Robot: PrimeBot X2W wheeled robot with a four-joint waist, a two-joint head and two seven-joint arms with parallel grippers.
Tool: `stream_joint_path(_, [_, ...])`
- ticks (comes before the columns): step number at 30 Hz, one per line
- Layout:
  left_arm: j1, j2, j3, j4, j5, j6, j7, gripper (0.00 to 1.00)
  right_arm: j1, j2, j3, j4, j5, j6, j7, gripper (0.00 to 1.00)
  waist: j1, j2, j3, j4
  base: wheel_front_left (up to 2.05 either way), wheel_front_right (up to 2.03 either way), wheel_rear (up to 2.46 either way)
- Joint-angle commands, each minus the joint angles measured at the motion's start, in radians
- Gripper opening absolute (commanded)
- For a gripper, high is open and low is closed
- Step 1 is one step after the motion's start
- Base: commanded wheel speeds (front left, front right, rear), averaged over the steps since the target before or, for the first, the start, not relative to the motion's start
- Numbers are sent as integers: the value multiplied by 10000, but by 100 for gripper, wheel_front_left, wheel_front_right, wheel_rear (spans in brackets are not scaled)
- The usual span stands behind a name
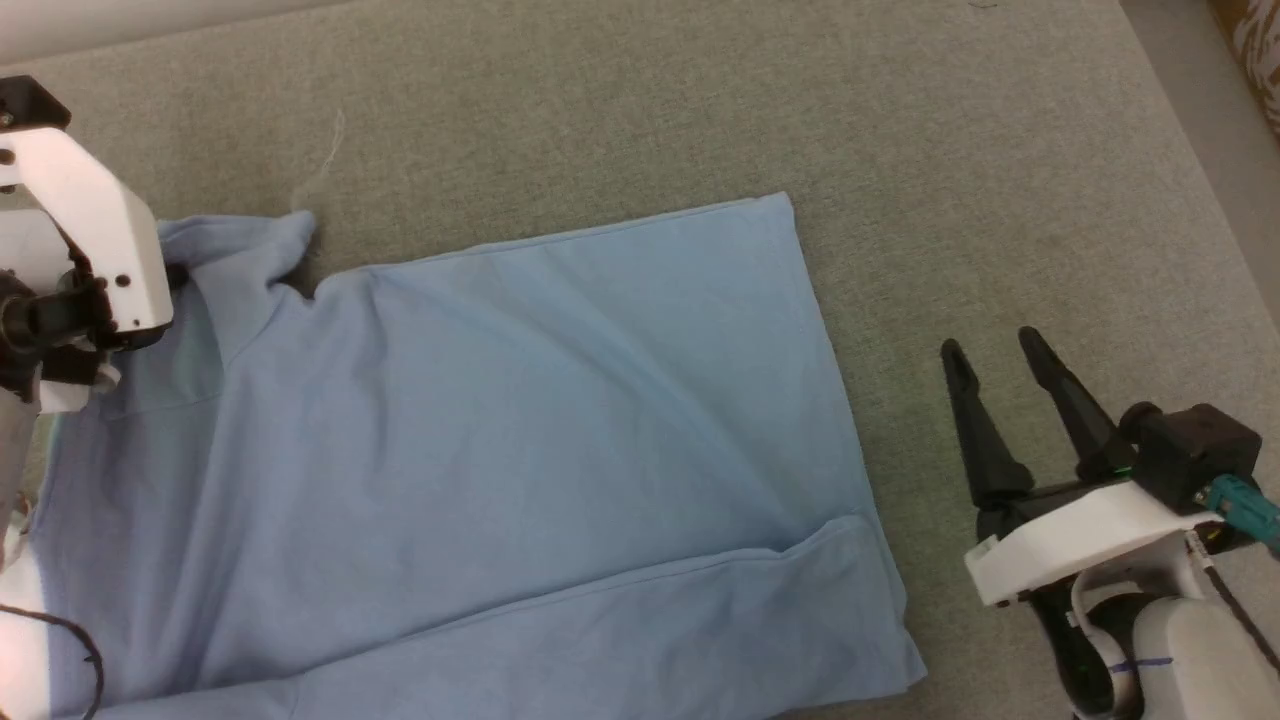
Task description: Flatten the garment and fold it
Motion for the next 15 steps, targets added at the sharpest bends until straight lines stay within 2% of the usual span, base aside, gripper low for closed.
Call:
stream_joint_path(1, [834, -611, -528, 485, -156, -39, 300, 0, -254, -137, -20, 64, 56, -7, 107, 100, 3, 0, 41, 89, 0, 0, 0])
stream_joint_path(7, [864, -959, -391, 685, -143, -138, -647, 0, -886, -610, 34, 353, 599, -7, 691, 100, 3, 0, 5, 352, 0, 0, 0])
stream_joint_path(15, [243, -1364, -82, 464, 126, -532, -2650, 0, -3420, -1583, 772, 2721, 2005, -7, 3388, 100, 3, 0, -156, 1350, 0, 0, 0])
